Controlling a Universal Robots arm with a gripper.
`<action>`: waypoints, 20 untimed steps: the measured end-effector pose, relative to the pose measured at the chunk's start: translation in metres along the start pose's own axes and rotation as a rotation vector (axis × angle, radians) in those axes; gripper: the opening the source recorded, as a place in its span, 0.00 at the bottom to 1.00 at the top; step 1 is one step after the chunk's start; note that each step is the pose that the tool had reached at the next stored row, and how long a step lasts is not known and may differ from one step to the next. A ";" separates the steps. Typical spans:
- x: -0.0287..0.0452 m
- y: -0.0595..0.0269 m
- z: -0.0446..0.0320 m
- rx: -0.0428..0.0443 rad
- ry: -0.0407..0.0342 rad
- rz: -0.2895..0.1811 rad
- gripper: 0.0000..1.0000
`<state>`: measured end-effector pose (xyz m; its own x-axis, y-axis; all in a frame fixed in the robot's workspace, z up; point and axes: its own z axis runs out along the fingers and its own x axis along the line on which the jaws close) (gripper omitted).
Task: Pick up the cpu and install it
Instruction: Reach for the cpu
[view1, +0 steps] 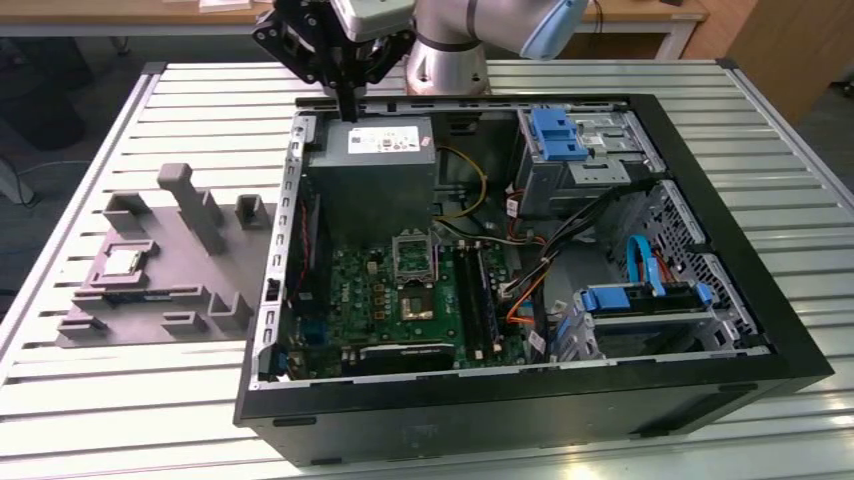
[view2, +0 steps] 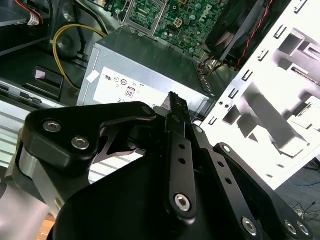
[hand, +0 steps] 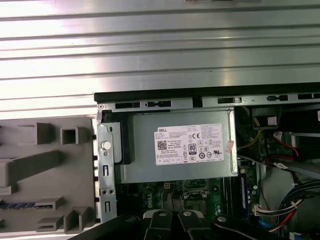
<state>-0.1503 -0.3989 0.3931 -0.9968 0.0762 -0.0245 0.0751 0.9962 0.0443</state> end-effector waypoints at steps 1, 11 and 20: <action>0.0002 0.0000 0.0000 0.0000 0.0000 0.000 0.11; 0.0022 -0.0002 0.0001 0.0000 0.0000 0.000 0.11; 0.0064 -0.0005 0.0009 -0.0002 -0.0001 0.000 0.11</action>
<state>-0.1567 -0.3989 0.3920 -0.9968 0.0763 -0.0246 0.0752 0.9962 0.0445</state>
